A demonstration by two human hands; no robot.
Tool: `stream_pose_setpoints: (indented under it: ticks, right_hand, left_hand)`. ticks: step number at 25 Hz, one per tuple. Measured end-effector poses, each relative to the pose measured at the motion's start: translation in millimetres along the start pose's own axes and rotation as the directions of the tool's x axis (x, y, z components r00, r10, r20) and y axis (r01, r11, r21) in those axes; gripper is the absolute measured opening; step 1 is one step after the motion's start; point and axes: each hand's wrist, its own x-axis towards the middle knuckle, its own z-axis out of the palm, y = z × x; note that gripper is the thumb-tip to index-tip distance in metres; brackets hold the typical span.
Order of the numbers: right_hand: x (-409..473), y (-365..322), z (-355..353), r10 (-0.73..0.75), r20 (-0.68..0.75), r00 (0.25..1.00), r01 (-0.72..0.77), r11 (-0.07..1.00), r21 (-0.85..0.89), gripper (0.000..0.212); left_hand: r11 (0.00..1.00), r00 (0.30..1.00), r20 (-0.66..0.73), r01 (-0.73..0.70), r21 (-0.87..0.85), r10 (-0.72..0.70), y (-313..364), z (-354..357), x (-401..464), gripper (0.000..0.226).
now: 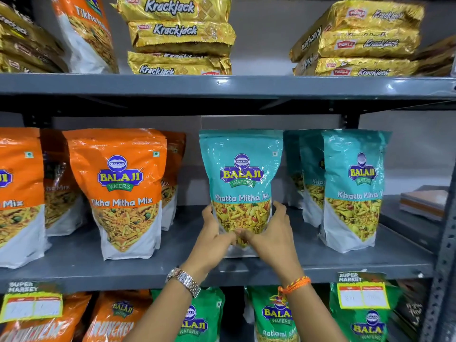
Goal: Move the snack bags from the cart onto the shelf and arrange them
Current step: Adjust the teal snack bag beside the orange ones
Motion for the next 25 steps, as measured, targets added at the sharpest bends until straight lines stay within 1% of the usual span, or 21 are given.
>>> stream_pose_setpoints:
  ticks: [6, 12, 14, 15, 16, 17, 18, 19, 20, 21, 22, 23, 24, 25]
  right_hand:
    - [-5.1, -7.6, 4.3, -0.004, -0.053, 0.999, 0.0, 0.998, -0.07, 0.101]
    - [-2.0, -13.8, 9.1, -0.001, -0.05, 0.999, -0.003, 0.996, -0.088, 0.094]
    - [-4.1, -16.4, 5.8, -0.018, -0.017, 1.0, 0.016, 0.996, -0.093, 0.096]
    - [-6.1, -15.8, 0.8, -0.024, 0.022, 0.999, 0.026, 0.995, -0.098, 0.101]
    - [-8.2, -13.5, -8.3, -0.024, 0.052, 0.998, 0.028, 0.996, -0.085, 0.106]
    - [-9.9, -9.1, -22.5, -0.017, 0.037, 0.999, 0.019, 0.999, -0.046, 0.109]
    - [-12.0, -2.2, -41.0, -0.004, -0.04, 0.999, 0.005, 1.0, 0.016, 0.106]
    - [-12.5, 8.3, -63.5, 0.02, -0.175, 0.984, -0.006, 0.997, 0.081, 0.096]
    - [-10.4, 21.1, -88.1, 0.048, -0.321, 0.946, -0.006, 0.991, 0.13, 0.081]
    - [-5.9, 36.7, -113.4, 0.073, -0.443, 0.893, -0.003, 0.988, 0.155, 0.064]
    - [1.5, 52.3, -135.6, 0.099, -0.53, 0.842, -0.008, 0.985, 0.172, 0.049]
    - [12.3, 67.8, -153.8, 0.131, -0.581, 0.804, -0.025, 0.982, 0.187, 0.039]
    - [25.6, 82.5, -169.1, 0.167, -0.592, 0.788, -0.053, 0.977, 0.206, 0.034]
    - [39.7, 95.1, -180.8, 0.212, -0.568, 0.796, -0.097, 0.97, 0.225, 0.037]
  left_hand:
    - [1.0, 1.0, 0.006, 0.018, 0.024, -0.018, 0.6, -1.4, 4.3, 0.081]
    - [0.998, 0.999, -0.002, 0.047, 0.031, -0.047, 2.6, -3.9, 11.1, 0.079]
    - [0.999, 0.999, -0.015, 0.04, 0.024, -0.04, 4.9, -2.5, 9.0, 0.083]
    - [0.999, 0.998, -0.055, 0.028, 0.044, -0.025, 5.9, -0.3, 6.5, 0.088]
    - [0.996, 0.991, -0.134, 0.005, 0.092, 0.007, 7.7, 3.1, 1.6, 0.094]
    - [0.985, 0.97, -0.233, -0.036, 0.17, 0.075, 9.5, 7.0, -5.3, 0.097]
    - [0.962, 0.924, -0.332, -0.111, 0.25, 0.193, 12.6, 11.5, -14.4, 0.095]
    - [0.927, 0.852, -0.405, -0.216, 0.306, 0.332, 18.3, 18.4, -23.5, 0.088]
    - [0.888, 0.78, -0.438, -0.332, 0.317, 0.447, 25.1, 28.2, -28.9, 0.08]
    - [0.856, 0.738, -0.435, -0.433, 0.283, 0.516, 31.1, 41.9, -32.2, 0.072]
    - [0.838, 0.736, -0.403, -0.501, 0.216, 0.544, 36.9, 58.2, -32.7, 0.065]
    - [0.839, 0.771, -0.34, -0.528, 0.131, 0.539, 43.5, 76.5, -30.7, 0.06]
    - [0.865, 0.833, -0.254, -0.5, 0.037, 0.492, 50.0, 96.4, -25.7, 0.058]
    - [0.907, 0.903, -0.137, -0.417, -0.048, 0.408, 55.1, 116.3, -19.1, 0.06]
